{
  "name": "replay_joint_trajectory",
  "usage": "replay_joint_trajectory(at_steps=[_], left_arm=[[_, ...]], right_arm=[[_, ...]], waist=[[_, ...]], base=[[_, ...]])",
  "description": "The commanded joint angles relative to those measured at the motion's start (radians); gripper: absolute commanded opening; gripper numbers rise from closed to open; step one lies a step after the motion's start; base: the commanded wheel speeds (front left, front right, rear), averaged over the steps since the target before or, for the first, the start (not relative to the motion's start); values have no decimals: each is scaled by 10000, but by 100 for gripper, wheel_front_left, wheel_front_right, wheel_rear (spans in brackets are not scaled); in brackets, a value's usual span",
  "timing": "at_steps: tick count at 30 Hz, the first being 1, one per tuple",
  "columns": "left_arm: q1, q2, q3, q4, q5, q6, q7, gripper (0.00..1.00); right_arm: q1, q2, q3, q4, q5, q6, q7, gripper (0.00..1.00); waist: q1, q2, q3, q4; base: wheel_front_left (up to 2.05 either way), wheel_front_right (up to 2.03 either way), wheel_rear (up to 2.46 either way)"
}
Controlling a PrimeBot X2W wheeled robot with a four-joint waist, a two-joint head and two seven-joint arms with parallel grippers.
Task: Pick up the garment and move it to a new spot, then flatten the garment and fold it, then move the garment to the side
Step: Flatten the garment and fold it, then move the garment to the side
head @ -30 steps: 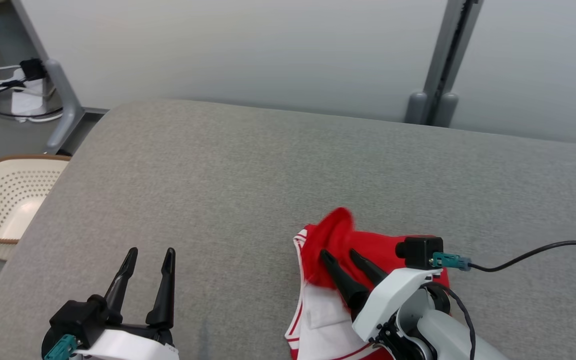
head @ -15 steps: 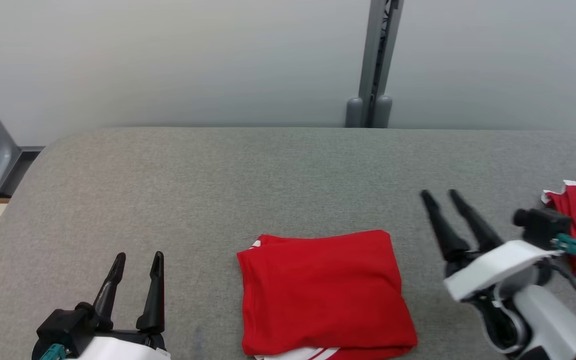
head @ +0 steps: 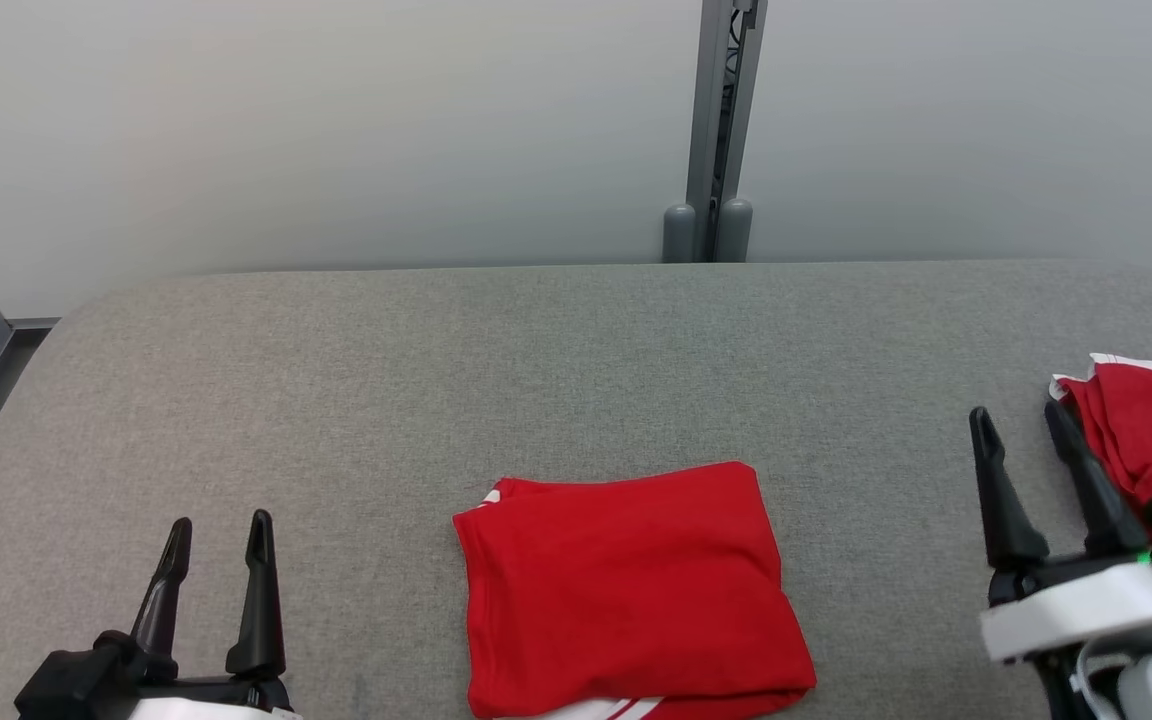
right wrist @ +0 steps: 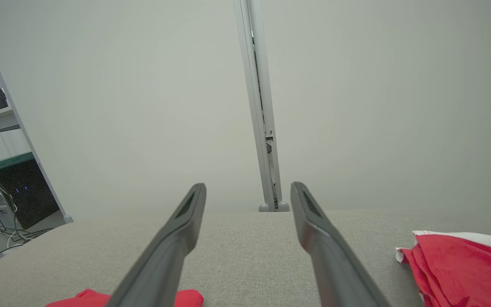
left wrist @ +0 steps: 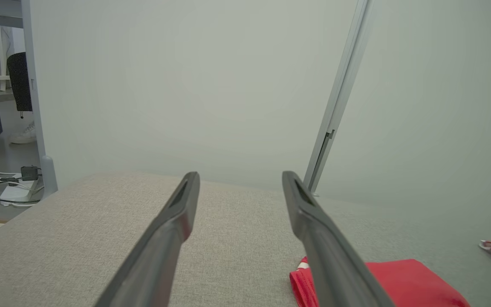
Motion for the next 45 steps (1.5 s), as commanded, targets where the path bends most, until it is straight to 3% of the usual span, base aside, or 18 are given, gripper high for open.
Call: replay_joint_trajectory(at_steps=[1, 6, 10, 30, 34, 45], left_arm=[[48, 22, 65, -48, 55, 18, -11, 100], [200, -51, 118, 18, 241, 97, -11, 100], [143, -72, 48, 86, 361, 65, -11, 100], [148, -100, -16, -67, 439, 36, -11, 100], [153, -99, -55, -80, 446, 57, -11, 100], [-103, -99, -399, 81, 499, 15, -11, 100]], right_arm=[[242, 143, -77, -118, -153, 2, -52, 100], [981, 454, -301, -138, -1176, 2, -51, 100], [1144, 644, -388, -7, -1332, 2, -52, 100], [903, 572, -17, 303, -1081, 2, -54, 100], [652, 508, 448, 339, -864, 2, -54, 100], [-1110, 459, 2187, 3204, 278, 2, 1363, 100]], waist=[[-1, 0, 2, 7], [-1, 0, 22, 39], [-1, 0, 33, -21], [-1, 0, -40, -61], [-1, 0, -7, 72], [-1, 0, 104, 788]], base=[[0, 0, 0], [0, 0, 0], [0, 0, 0], [0, 0, 0], [0, 0, 0], [0, 0, 0]])
